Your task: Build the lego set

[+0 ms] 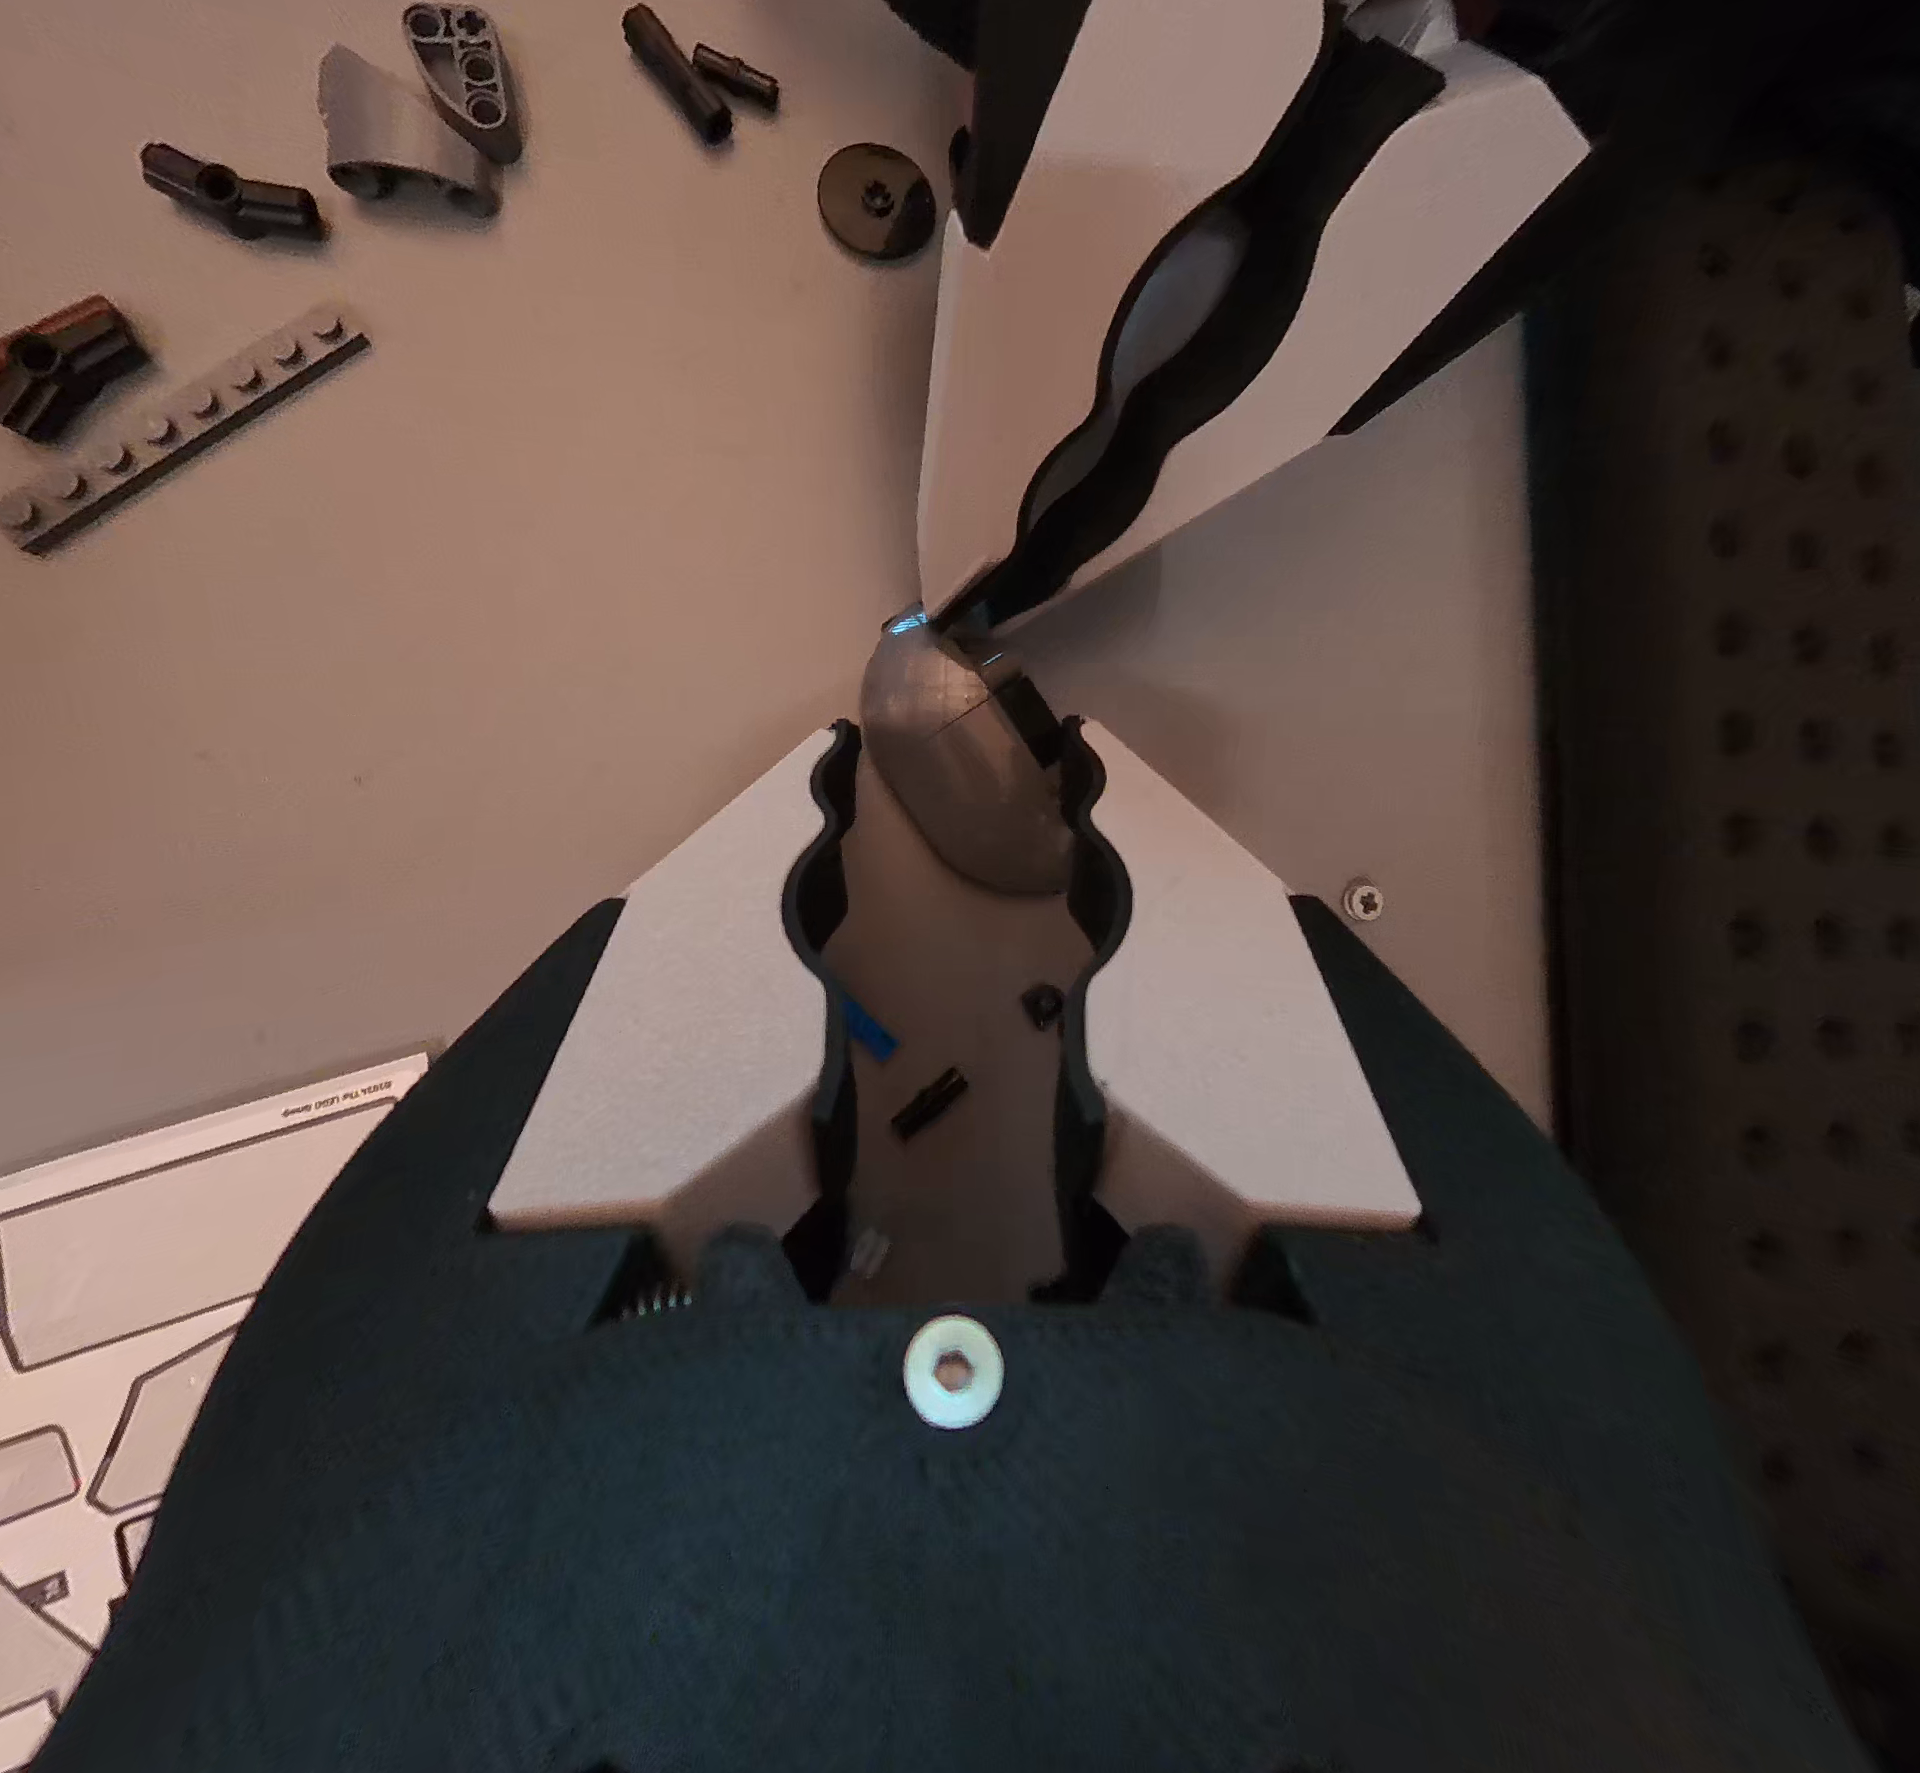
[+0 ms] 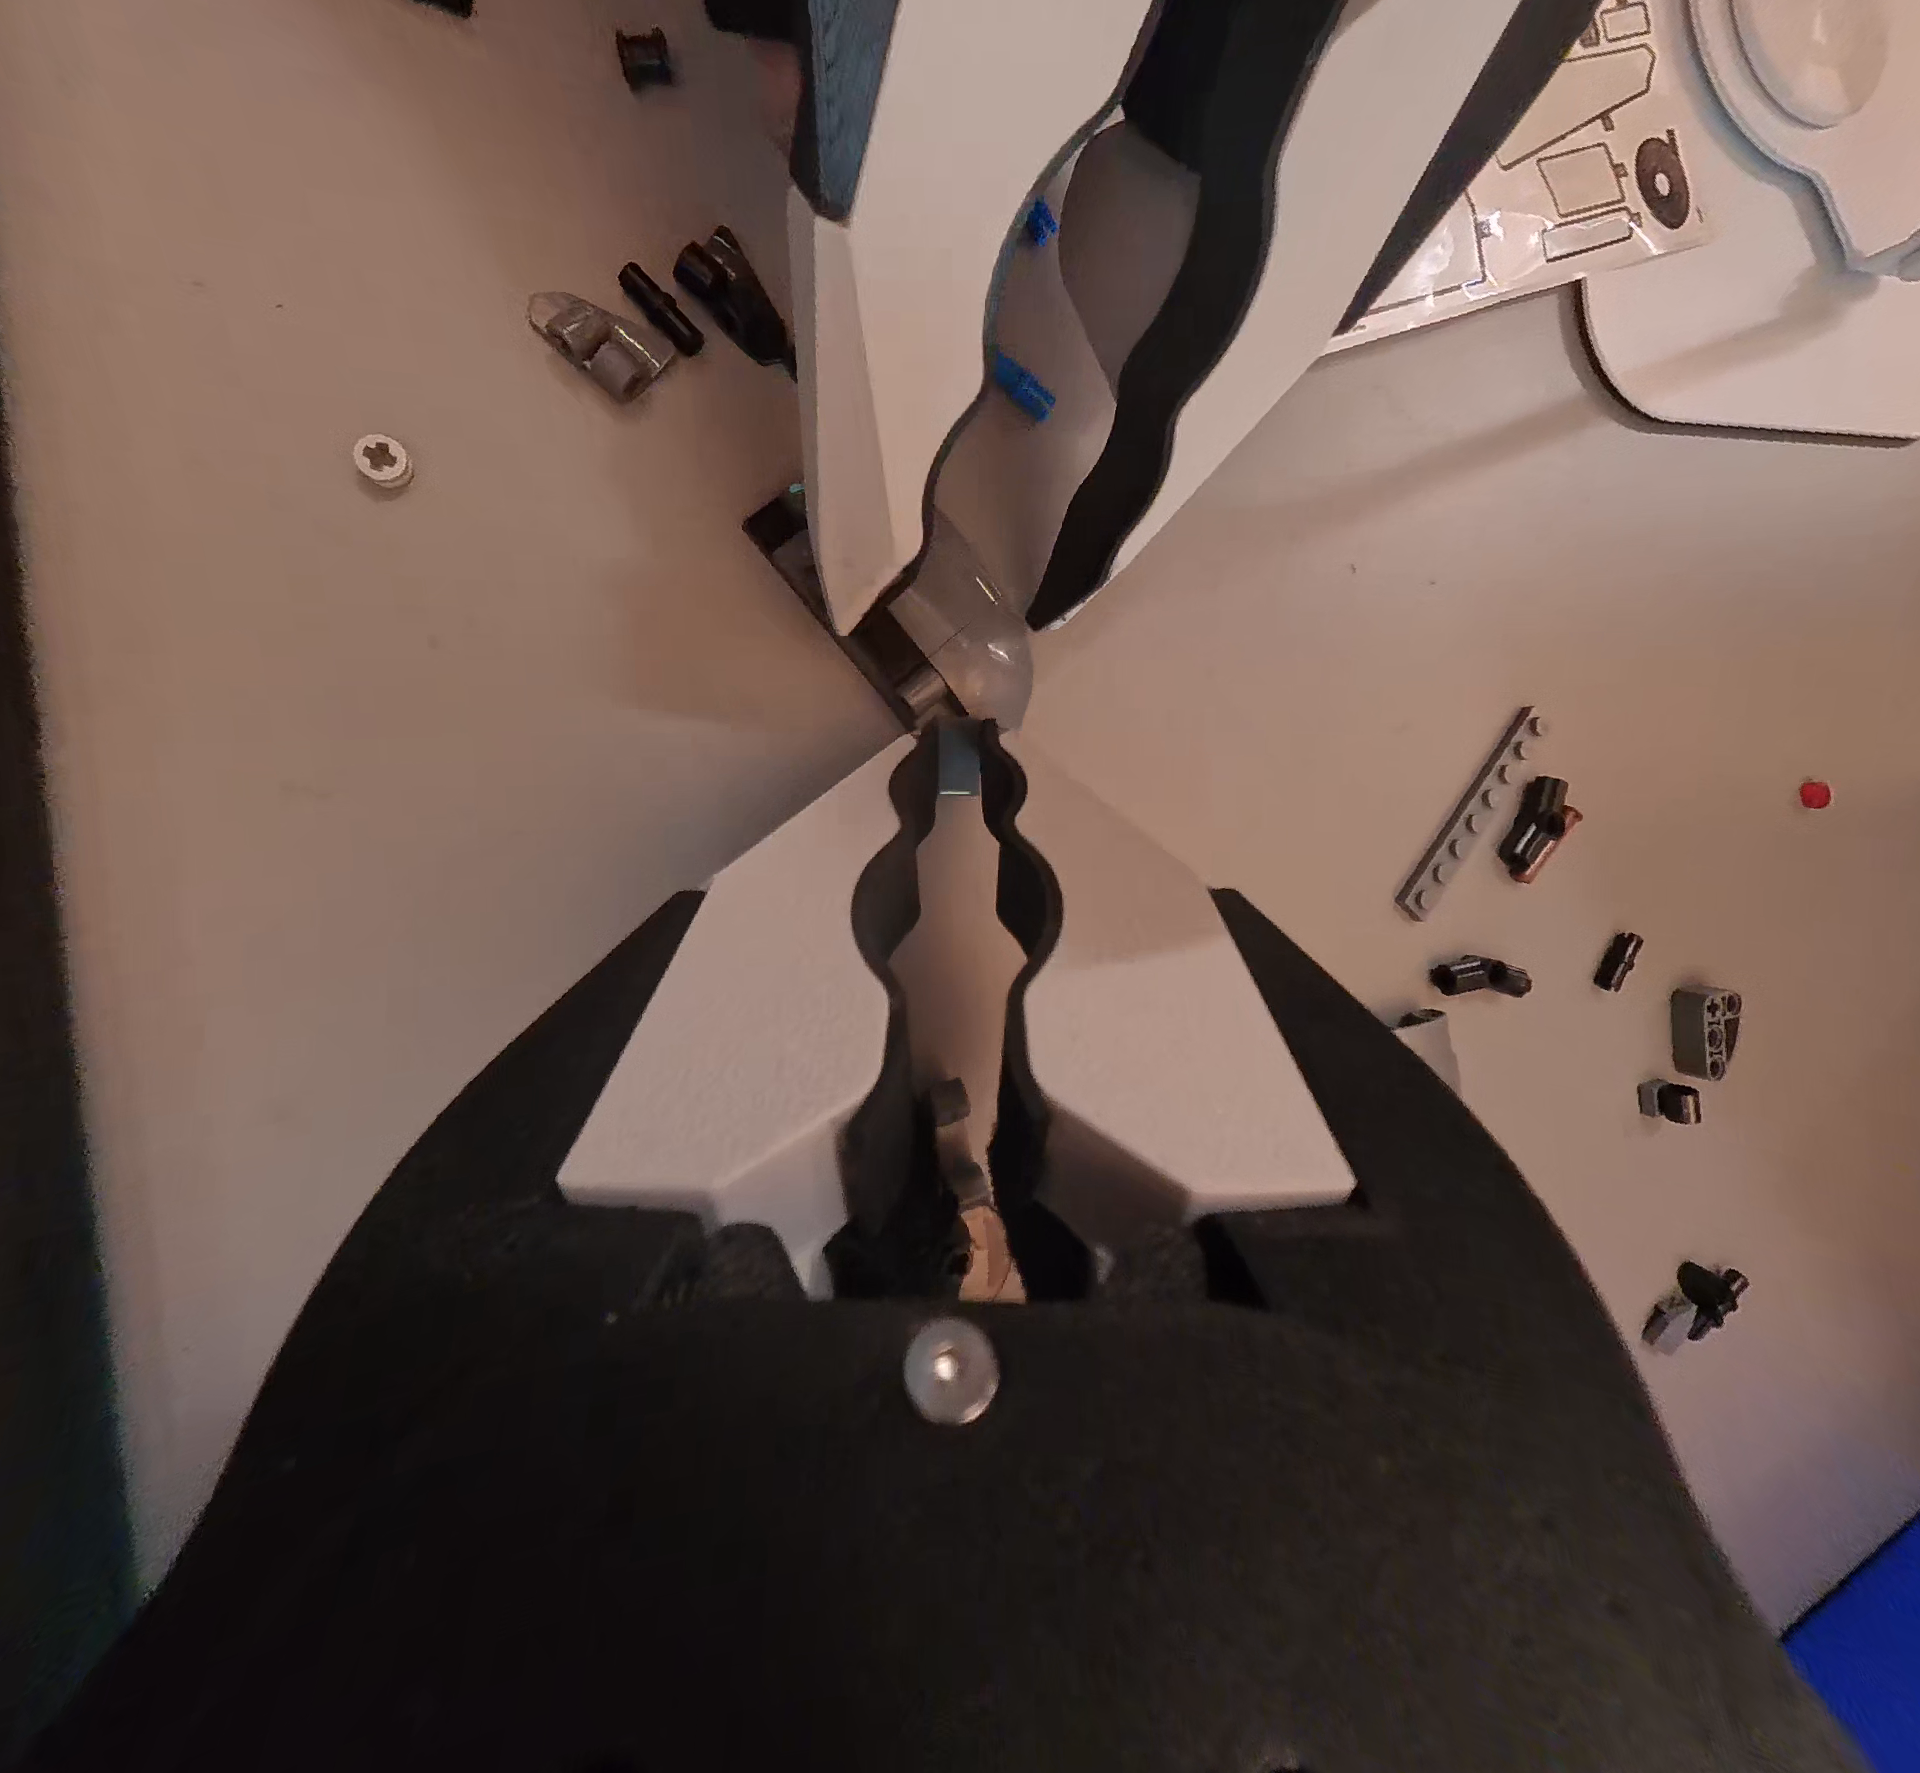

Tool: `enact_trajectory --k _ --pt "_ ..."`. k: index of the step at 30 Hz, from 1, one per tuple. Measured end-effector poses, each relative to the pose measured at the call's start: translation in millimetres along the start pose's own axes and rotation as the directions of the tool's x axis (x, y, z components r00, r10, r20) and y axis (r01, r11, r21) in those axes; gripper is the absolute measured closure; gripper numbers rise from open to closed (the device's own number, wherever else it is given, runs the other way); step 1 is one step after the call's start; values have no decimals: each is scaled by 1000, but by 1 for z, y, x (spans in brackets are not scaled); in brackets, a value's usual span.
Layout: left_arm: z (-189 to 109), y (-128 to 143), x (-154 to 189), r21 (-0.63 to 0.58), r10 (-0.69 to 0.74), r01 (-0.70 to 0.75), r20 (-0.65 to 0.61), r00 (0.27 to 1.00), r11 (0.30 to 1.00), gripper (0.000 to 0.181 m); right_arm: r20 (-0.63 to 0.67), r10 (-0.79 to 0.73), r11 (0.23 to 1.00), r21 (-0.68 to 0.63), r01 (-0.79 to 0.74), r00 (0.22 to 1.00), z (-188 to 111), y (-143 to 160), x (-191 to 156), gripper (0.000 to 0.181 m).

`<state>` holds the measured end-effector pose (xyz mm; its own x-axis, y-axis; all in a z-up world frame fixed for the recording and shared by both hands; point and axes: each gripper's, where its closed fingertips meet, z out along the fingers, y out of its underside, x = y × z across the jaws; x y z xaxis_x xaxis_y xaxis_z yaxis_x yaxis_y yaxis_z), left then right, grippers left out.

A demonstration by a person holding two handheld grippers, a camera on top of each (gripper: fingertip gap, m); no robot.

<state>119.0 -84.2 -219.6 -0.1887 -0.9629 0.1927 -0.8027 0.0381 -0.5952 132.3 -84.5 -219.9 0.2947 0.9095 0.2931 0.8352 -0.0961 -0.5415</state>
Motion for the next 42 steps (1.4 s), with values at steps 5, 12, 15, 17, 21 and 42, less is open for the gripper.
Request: enact_trajectory --k 5,12,15,17,21,42 --pt "-1 0 0 -2 10 -10 4 1000 1000 145 0 -8 1000 2 8 1000 0 0 -1 175" --pt "0 -2 3 -9 45 -45 23 999 999 139 0 -9 1000 5 9 1000 0 0 -1 175" --pt "1 -2 6 -24 59 -58 29 998 998 135 1 -8 1000 7 8 1000 1 0 -1 175" --pt "2 -1 6 -36 70 -68 43 997 997 135 2 -6 1000 7 6 1000 1 0 -1 175" --pt "2 3 2 -62 74 -70 64 995 996 136 2 -6 1000 8 6 1000 1 0 -1 175" --pt "-1 10 -7 -83 97 -89 96 991 993 148 5 -7 1000 0 7 1000 0 1 -2 175"
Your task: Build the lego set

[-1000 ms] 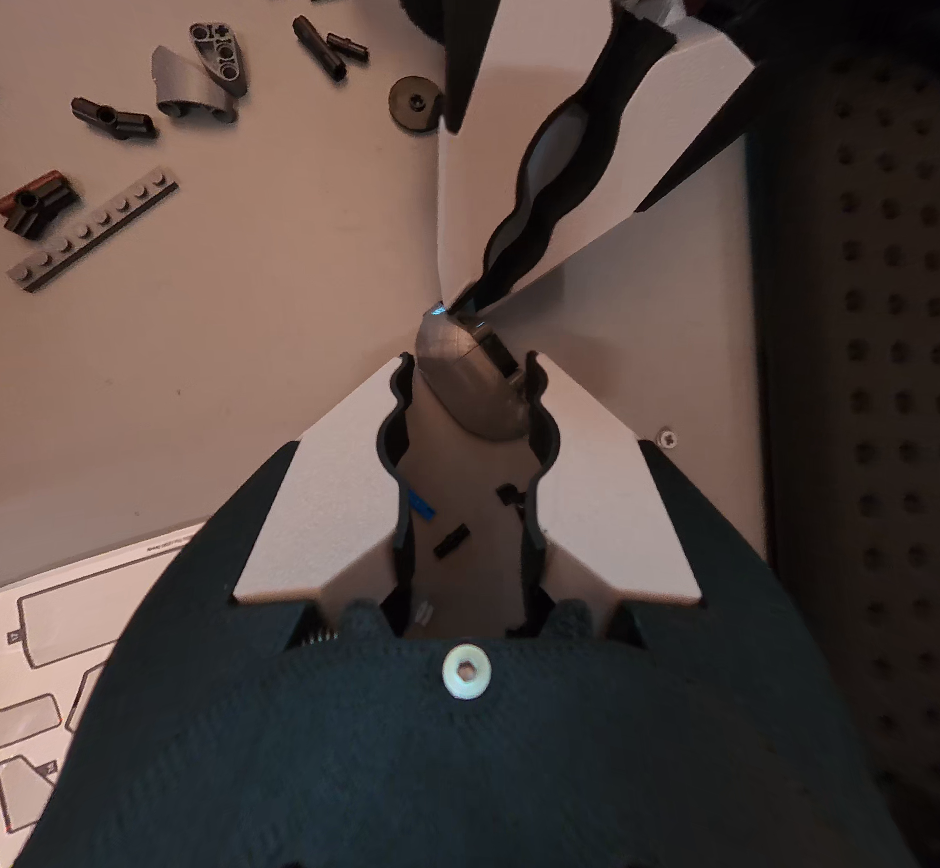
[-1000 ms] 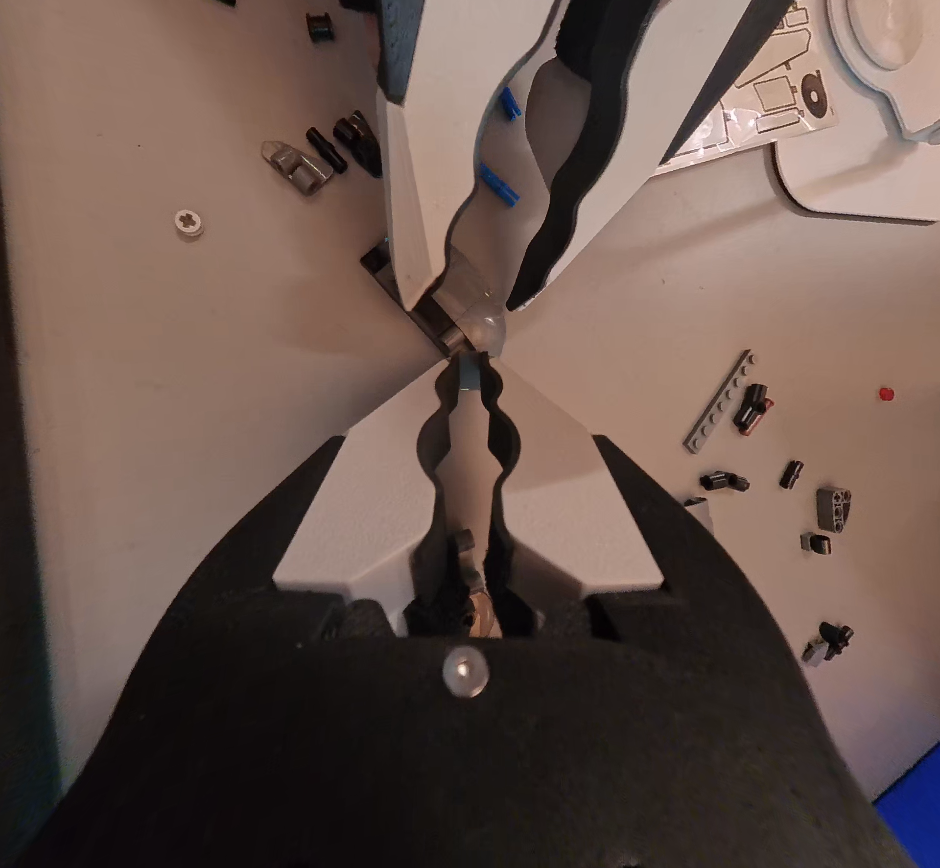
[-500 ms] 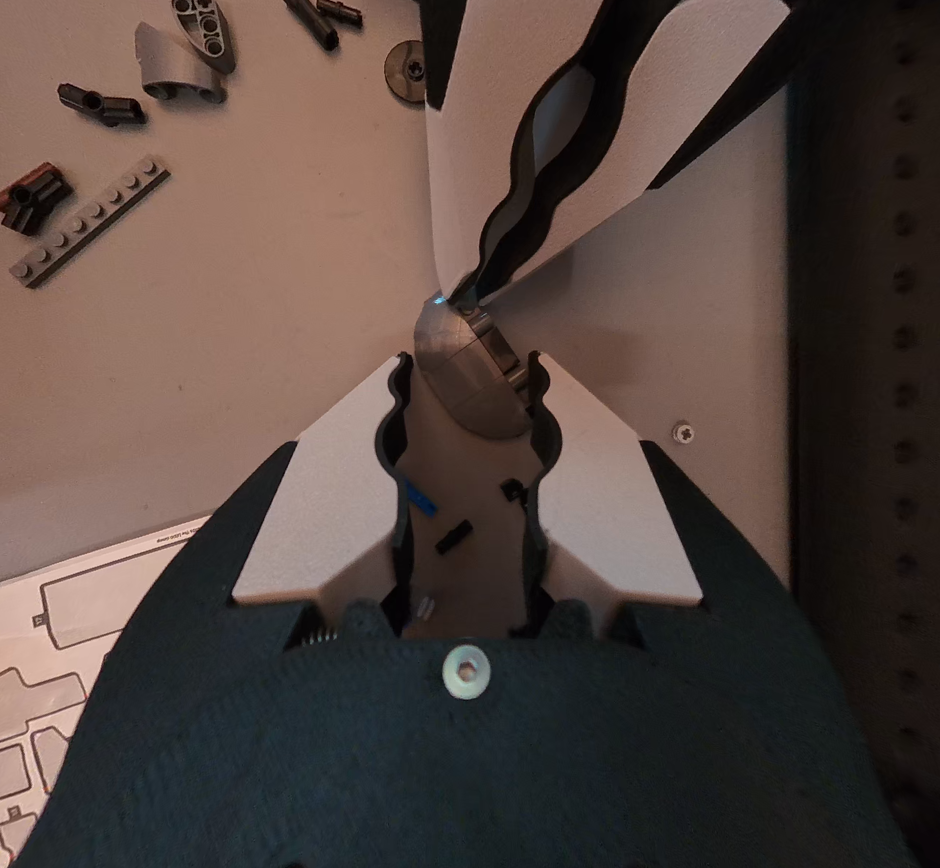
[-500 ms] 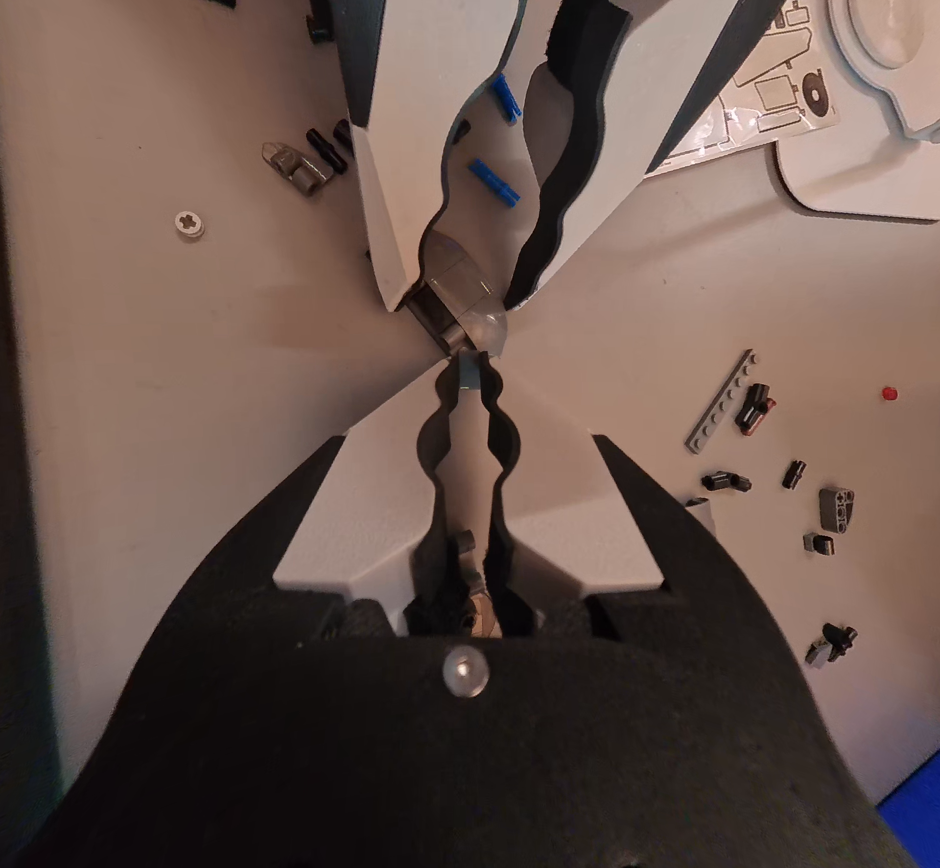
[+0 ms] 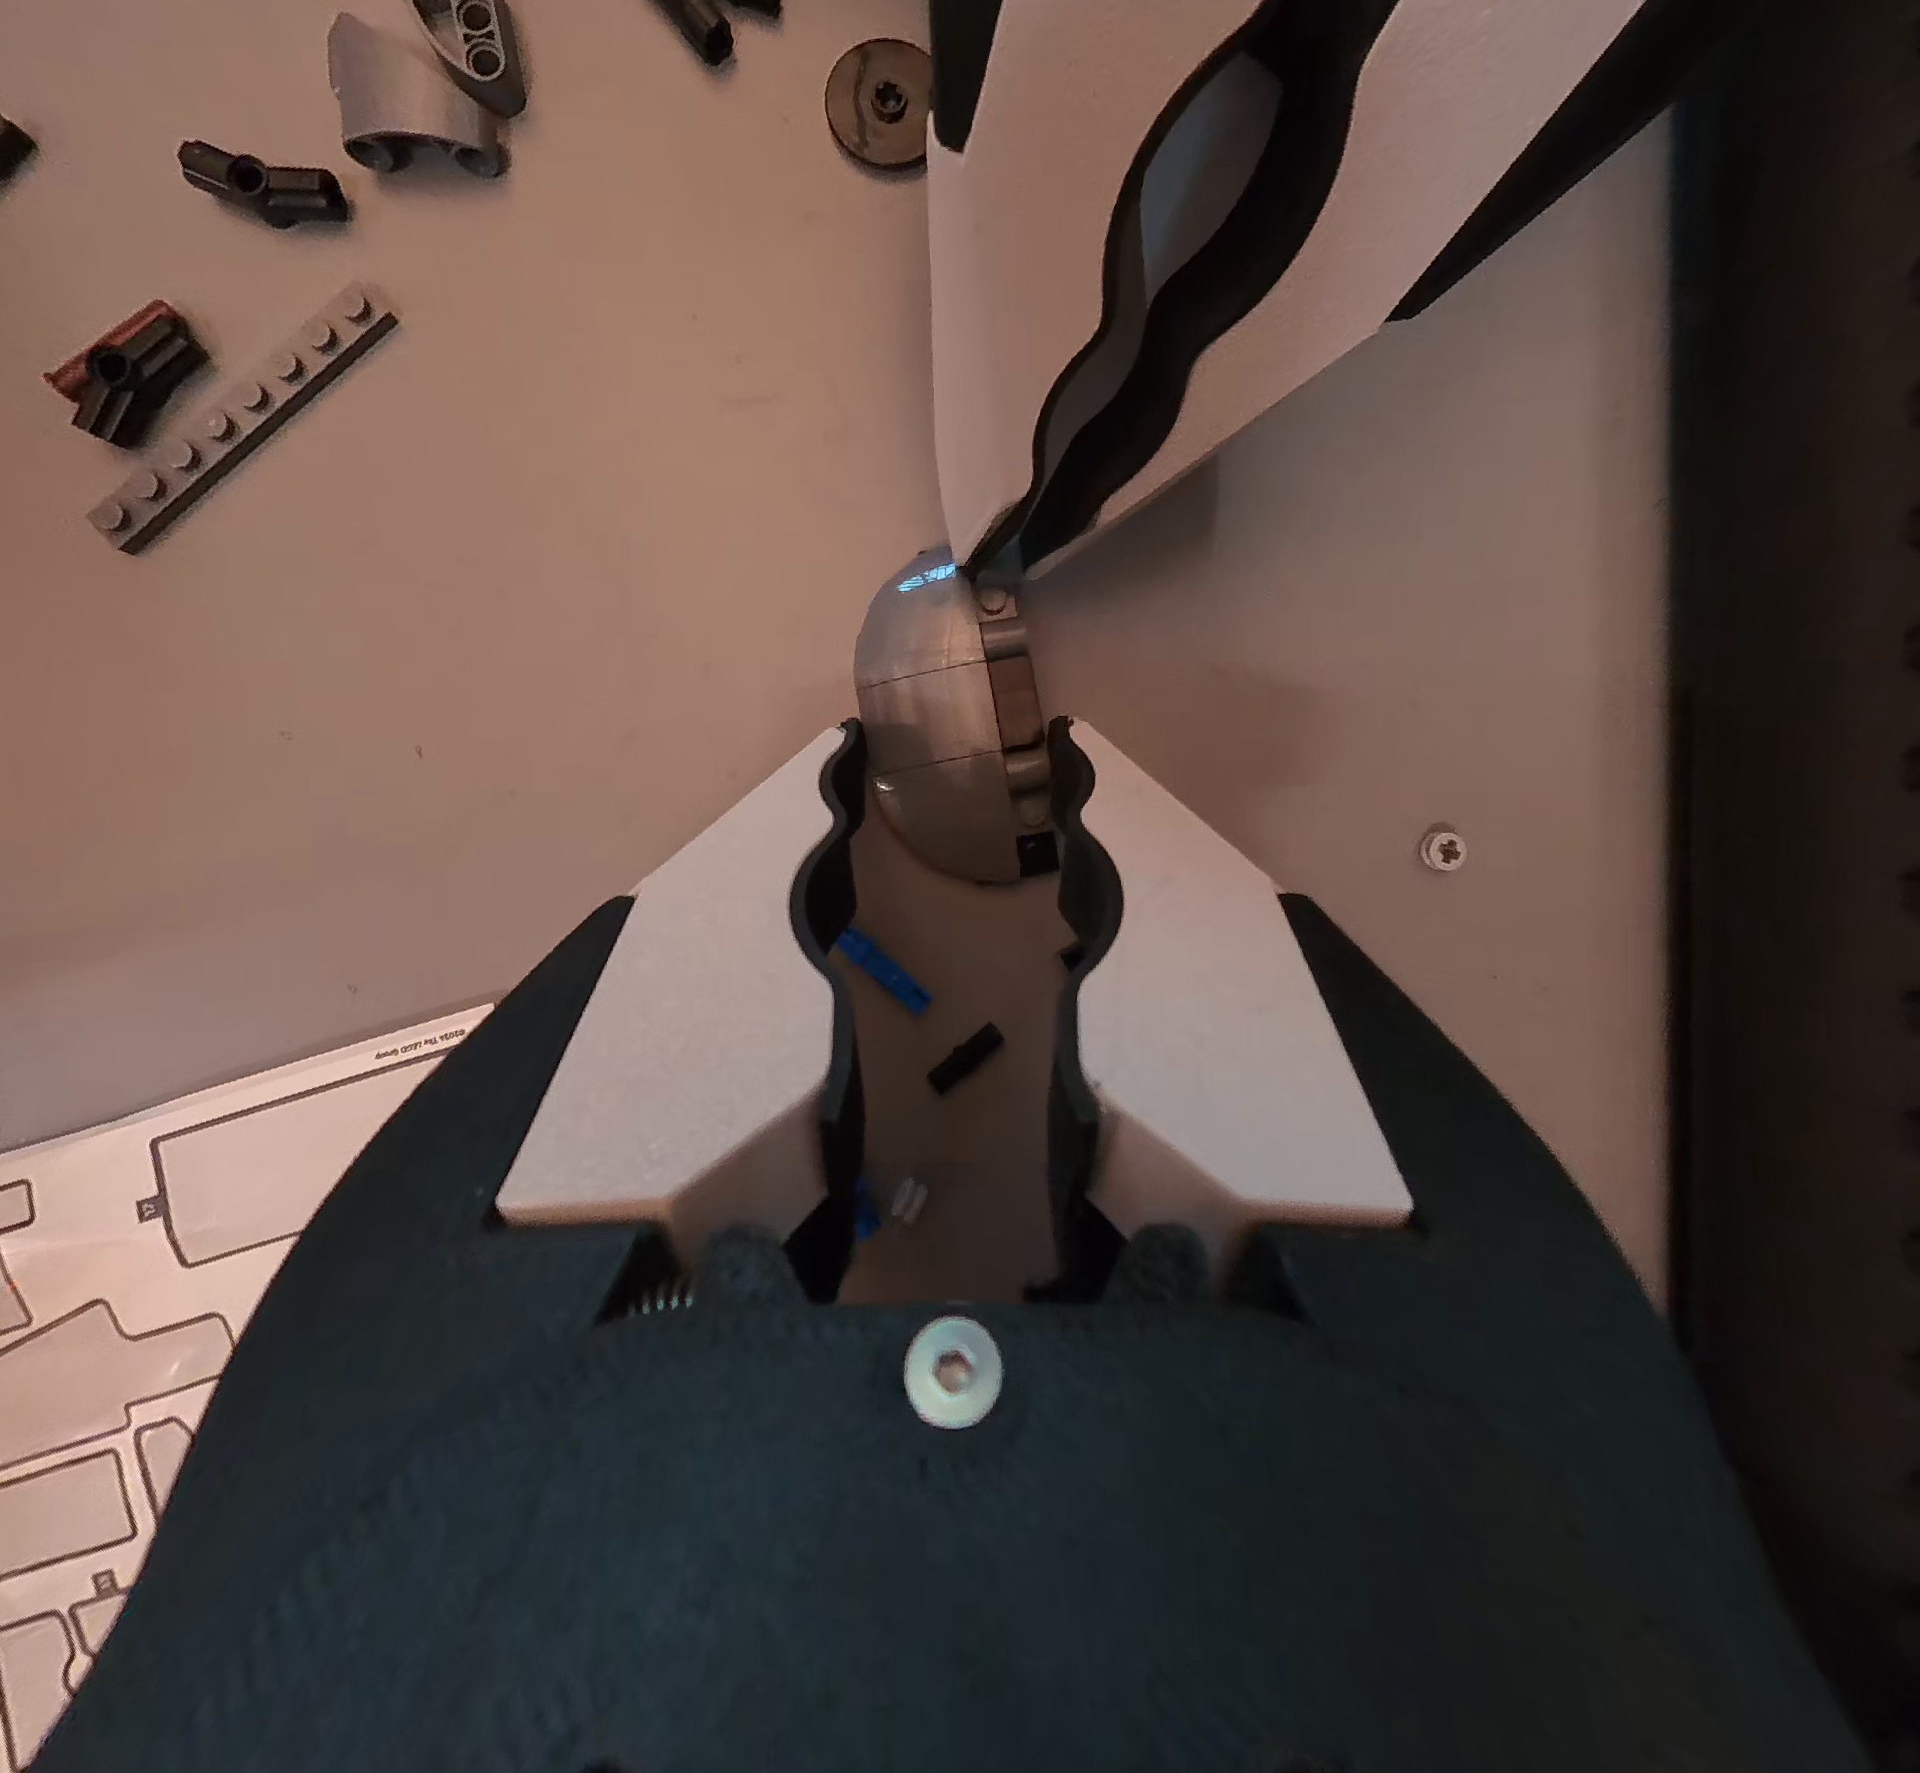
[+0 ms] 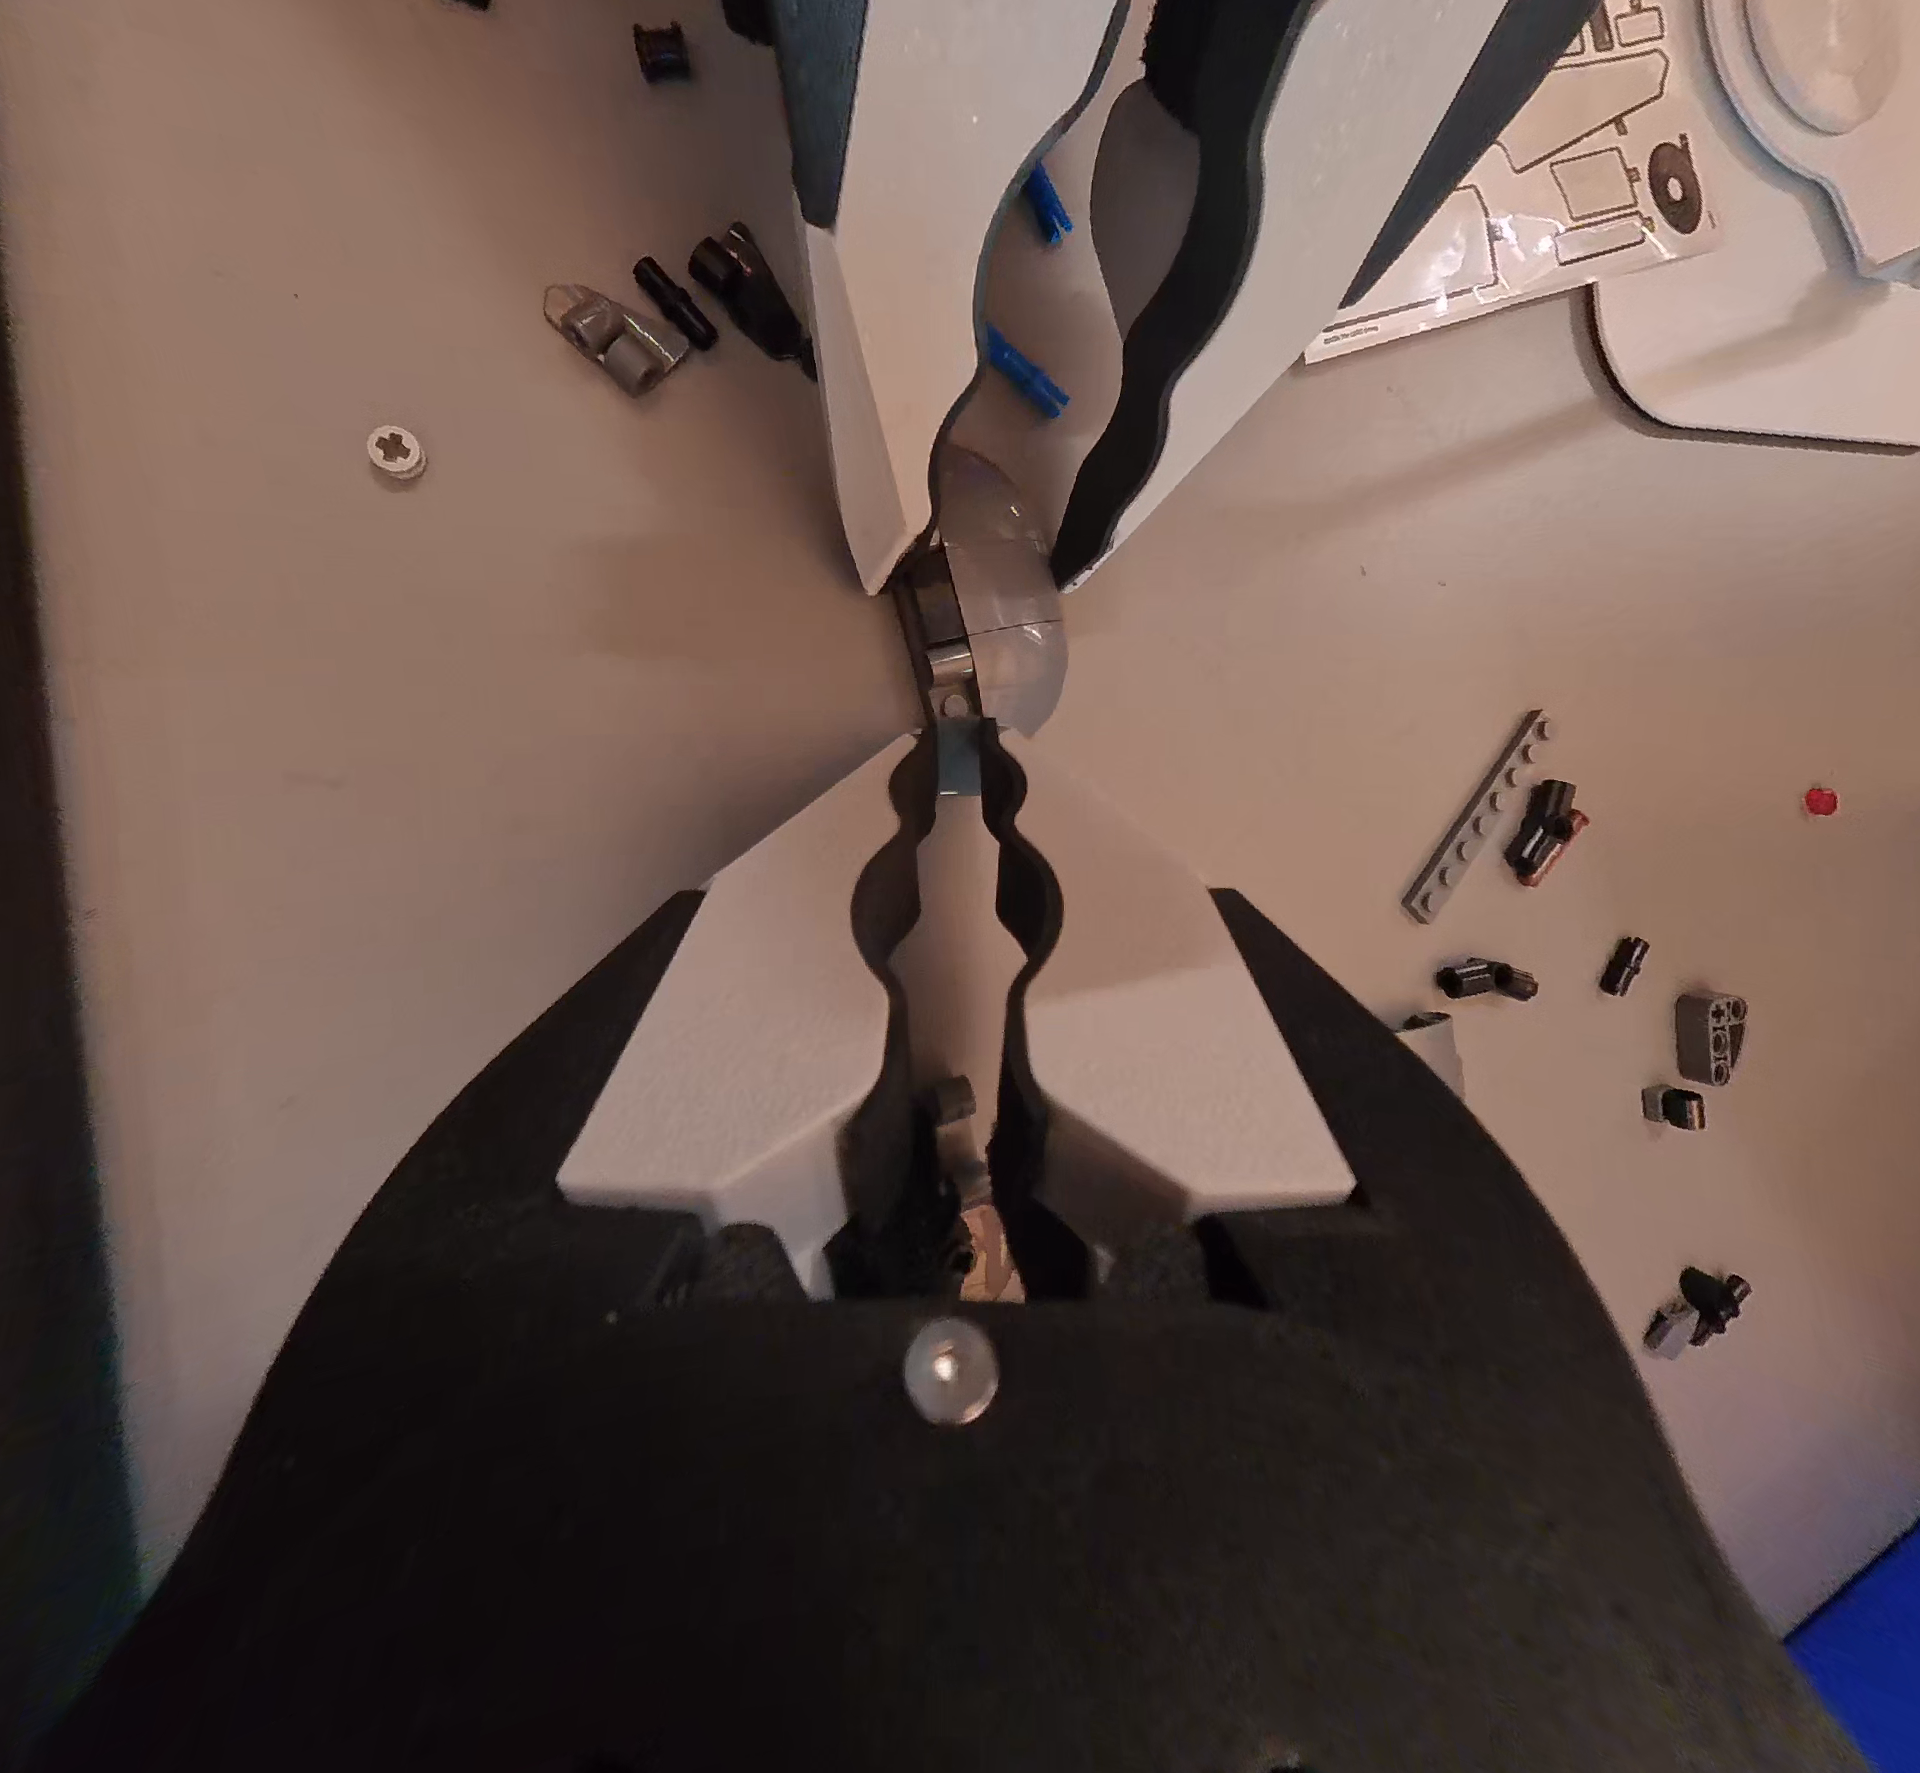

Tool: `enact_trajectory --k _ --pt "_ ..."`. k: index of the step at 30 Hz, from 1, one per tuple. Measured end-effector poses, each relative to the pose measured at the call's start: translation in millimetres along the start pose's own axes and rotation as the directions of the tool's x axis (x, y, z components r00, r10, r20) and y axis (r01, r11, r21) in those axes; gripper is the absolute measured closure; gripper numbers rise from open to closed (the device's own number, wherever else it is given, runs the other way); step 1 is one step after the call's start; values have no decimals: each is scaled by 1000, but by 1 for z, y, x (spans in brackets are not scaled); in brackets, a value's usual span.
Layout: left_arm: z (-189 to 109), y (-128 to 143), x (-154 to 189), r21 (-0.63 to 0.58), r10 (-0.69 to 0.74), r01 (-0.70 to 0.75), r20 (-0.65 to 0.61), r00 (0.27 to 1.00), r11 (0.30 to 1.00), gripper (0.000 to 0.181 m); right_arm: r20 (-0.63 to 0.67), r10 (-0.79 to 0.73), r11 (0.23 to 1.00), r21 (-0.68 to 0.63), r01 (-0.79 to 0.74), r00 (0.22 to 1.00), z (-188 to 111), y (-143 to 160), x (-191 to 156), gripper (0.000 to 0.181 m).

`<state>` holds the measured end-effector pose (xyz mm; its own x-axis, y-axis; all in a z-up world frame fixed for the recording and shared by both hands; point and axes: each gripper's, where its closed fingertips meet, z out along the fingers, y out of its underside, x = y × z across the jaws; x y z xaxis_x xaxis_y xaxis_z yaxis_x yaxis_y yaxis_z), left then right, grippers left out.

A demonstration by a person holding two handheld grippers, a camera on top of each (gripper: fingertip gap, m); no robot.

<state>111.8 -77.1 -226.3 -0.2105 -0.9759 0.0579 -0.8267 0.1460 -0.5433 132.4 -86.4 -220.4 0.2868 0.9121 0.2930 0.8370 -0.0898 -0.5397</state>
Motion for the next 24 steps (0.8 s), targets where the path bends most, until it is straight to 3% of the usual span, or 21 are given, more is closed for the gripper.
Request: enact_trajectory --k 24 --pt "1 -1 1 5 33 -33 2 999 999 148 -17 -39 999 6 39 999 0 -4 0 175"
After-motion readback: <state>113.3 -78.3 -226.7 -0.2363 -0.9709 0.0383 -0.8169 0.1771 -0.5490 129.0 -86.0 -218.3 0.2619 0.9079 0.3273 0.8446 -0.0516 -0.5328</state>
